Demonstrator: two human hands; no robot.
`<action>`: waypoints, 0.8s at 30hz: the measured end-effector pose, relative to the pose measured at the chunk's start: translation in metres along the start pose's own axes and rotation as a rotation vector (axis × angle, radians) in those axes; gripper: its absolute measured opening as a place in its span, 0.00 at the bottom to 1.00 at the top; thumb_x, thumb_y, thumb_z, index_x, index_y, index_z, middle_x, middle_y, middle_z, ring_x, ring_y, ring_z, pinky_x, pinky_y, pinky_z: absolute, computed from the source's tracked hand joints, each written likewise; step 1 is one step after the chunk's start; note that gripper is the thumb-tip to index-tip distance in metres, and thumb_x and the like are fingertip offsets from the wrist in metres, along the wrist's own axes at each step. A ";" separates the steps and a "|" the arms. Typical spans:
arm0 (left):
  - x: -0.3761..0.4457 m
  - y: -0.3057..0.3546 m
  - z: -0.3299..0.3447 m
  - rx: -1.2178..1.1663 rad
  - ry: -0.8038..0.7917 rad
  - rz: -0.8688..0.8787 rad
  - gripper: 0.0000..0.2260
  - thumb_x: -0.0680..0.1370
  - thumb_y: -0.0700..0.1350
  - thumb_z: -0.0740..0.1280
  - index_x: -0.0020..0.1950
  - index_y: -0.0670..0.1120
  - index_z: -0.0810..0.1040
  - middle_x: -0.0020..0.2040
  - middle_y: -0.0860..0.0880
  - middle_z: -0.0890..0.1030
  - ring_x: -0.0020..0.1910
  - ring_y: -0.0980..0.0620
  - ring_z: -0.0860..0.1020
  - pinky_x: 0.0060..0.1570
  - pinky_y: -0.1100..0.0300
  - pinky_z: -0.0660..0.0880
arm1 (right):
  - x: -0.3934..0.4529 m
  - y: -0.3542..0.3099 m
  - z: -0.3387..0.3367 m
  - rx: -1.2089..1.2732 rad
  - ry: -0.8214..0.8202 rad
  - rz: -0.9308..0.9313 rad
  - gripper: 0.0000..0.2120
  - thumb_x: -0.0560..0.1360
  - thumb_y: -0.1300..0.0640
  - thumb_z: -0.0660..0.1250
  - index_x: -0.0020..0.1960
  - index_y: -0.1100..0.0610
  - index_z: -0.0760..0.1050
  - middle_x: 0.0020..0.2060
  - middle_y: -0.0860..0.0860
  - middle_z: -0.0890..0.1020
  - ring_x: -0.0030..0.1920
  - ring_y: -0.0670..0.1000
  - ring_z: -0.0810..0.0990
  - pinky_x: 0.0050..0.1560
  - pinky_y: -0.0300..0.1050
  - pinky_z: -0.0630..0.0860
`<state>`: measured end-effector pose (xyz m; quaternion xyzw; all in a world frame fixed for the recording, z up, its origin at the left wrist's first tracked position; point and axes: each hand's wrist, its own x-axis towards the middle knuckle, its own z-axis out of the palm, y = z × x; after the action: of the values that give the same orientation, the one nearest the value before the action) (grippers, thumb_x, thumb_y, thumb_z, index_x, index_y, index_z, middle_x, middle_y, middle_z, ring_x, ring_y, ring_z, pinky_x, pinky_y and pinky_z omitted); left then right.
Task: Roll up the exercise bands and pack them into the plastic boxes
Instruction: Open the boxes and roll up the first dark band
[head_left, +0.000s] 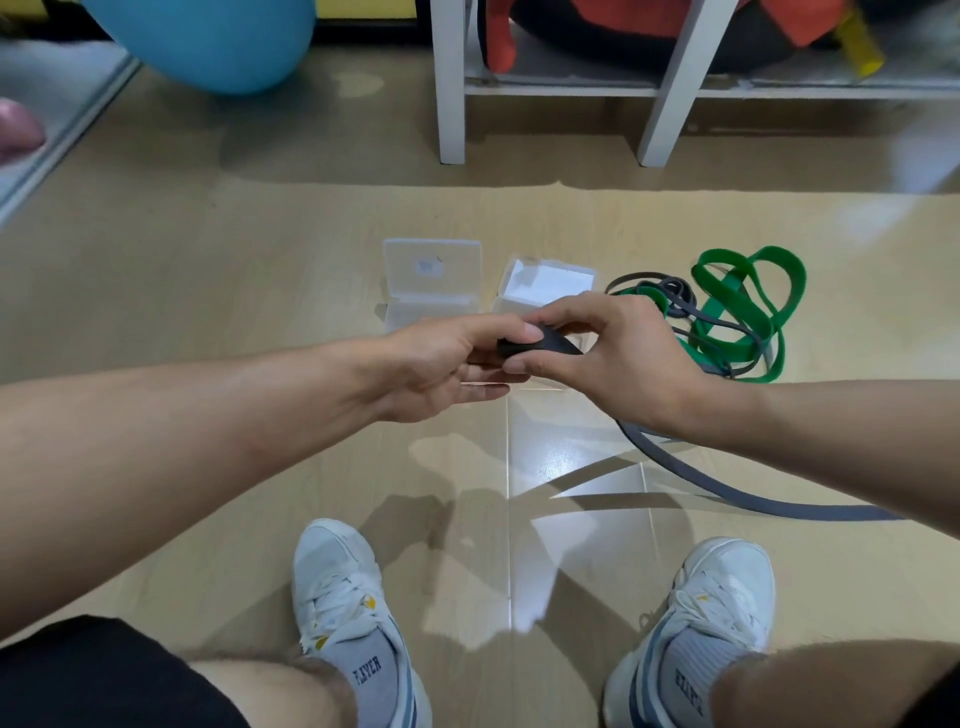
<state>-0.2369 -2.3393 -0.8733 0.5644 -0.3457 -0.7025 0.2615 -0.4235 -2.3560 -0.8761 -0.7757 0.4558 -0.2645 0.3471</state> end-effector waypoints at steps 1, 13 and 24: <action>-0.001 0.000 -0.001 -0.025 -0.024 0.002 0.07 0.77 0.47 0.70 0.52 0.47 0.83 0.39 0.53 0.84 0.46 0.53 0.82 0.60 0.57 0.77 | 0.000 -0.001 0.000 0.018 0.013 -0.016 0.11 0.67 0.46 0.81 0.47 0.42 0.84 0.43 0.35 0.85 0.49 0.35 0.82 0.54 0.33 0.77; 0.001 -0.005 0.009 0.221 0.082 -0.047 0.15 0.71 0.56 0.78 0.53 0.49 0.87 0.49 0.53 0.88 0.55 0.53 0.84 0.59 0.54 0.80 | 0.011 0.009 -0.006 -0.360 -0.090 -0.170 0.11 0.68 0.42 0.74 0.38 0.50 0.84 0.32 0.46 0.82 0.36 0.49 0.80 0.39 0.50 0.78; 0.004 -0.008 -0.004 0.130 0.095 0.071 0.11 0.72 0.49 0.77 0.50 0.44 0.86 0.42 0.47 0.87 0.43 0.53 0.85 0.57 0.56 0.79 | 0.008 0.004 -0.004 -0.190 -0.059 -0.149 0.11 0.69 0.46 0.79 0.48 0.47 0.85 0.39 0.42 0.82 0.41 0.45 0.80 0.46 0.45 0.78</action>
<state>-0.2335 -2.3386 -0.8828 0.6004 -0.3975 -0.6412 0.2653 -0.4251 -2.3661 -0.8764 -0.8444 0.4093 -0.2223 0.2649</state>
